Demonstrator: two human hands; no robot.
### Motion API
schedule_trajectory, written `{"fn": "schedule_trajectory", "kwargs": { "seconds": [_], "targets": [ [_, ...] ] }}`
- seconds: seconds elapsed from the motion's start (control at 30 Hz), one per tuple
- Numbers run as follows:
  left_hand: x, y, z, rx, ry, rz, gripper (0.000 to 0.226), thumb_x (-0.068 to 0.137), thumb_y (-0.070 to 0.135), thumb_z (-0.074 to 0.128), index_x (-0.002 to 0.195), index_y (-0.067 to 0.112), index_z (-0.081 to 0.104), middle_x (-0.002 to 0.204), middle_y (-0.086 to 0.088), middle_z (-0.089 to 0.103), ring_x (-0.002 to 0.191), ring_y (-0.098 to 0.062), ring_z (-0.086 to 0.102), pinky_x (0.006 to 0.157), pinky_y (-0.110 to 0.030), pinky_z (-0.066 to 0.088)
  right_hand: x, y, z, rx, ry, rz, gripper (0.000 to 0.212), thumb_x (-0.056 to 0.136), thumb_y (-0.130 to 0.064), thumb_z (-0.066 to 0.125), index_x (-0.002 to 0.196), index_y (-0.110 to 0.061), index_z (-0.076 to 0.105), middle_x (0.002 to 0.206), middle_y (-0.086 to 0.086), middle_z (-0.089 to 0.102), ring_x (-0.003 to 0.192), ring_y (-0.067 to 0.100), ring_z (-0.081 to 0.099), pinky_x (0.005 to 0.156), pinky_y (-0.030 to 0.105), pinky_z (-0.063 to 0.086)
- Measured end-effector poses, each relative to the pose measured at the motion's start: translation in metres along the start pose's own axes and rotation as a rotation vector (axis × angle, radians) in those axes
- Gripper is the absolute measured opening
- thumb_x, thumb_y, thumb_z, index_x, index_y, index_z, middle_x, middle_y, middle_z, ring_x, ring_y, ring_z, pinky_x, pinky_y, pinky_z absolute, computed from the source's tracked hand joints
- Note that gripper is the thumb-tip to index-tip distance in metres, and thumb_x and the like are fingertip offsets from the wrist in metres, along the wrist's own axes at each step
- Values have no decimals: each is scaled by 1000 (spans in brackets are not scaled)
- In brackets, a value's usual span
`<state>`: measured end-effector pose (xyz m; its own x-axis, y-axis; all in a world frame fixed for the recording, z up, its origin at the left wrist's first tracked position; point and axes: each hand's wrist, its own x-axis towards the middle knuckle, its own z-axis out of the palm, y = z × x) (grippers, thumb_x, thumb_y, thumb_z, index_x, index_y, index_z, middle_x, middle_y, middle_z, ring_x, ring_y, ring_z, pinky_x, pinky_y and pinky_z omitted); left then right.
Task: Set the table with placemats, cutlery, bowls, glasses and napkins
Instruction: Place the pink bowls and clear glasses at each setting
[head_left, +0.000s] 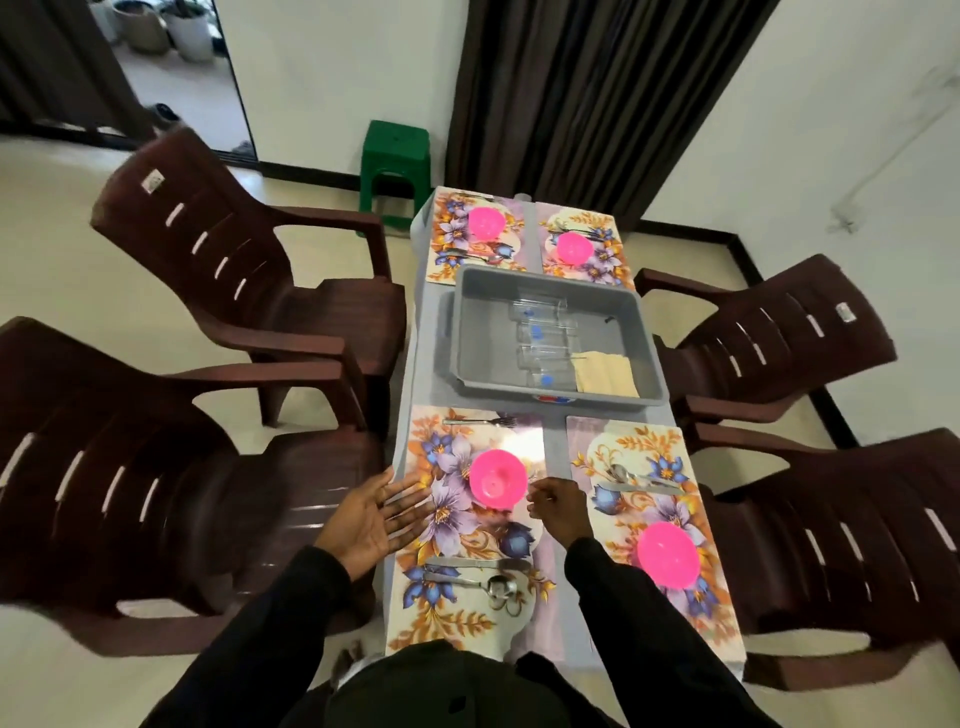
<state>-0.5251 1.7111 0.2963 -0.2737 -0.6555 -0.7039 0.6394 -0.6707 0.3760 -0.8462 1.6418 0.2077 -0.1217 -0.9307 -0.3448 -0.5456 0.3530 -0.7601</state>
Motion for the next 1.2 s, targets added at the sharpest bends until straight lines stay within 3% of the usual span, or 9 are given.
{"fn": "schedule_trajectory", "kwargs": {
  "seconds": [0.13,0.3,0.47,0.6,0.87,1.07,1.2],
  "targets": [
    [6,7,7,49,-32,-35,47,100,40,54,134,9,62,131,-15,68,117,-28,68,103,-43,50,-24,-13,-10,44,31,-22,29,88,8,57,79,-15,73,75,15,73,62,23,70,67,45,60],
    [18,11,19,44,-68,-83,52,99,37,58,138,3,59,135,-20,64,132,-36,57,117,-51,39,-51,-48,-24,98,92,-43,21,93,8,57,88,-5,73,77,12,73,63,18,69,67,36,60],
    [30,14,35,59,-109,-119,51,100,38,59,138,5,59,134,-20,65,123,-34,62,99,-46,53,-60,-61,-39,115,133,-84,13,95,-2,63,94,-4,76,82,6,77,71,25,74,70,35,63],
    [42,15,53,88,-115,-122,50,100,37,58,139,5,59,134,-19,65,125,-34,61,104,-46,49,-57,-65,-56,136,140,-85,13,97,-6,63,100,-2,75,86,7,77,74,22,74,72,35,63],
    [77,25,106,67,-86,-50,50,100,34,57,140,4,57,134,-21,65,132,-37,57,106,-48,46,-5,-62,-88,58,107,-154,14,98,-6,61,100,-4,75,86,6,76,72,16,74,72,34,63],
    [116,33,150,58,-32,-29,49,100,34,54,139,4,57,135,-18,65,129,-35,59,105,-47,49,61,-57,-120,2,88,-221,11,96,-11,67,100,-8,77,85,2,76,71,8,72,66,21,59],
    [142,38,176,51,16,4,46,102,35,52,138,6,58,135,-18,65,129,-34,59,113,-48,42,106,-52,-137,-7,73,-239,10,95,-12,68,94,-12,77,80,-4,75,71,7,71,70,25,59]
  ]
}}
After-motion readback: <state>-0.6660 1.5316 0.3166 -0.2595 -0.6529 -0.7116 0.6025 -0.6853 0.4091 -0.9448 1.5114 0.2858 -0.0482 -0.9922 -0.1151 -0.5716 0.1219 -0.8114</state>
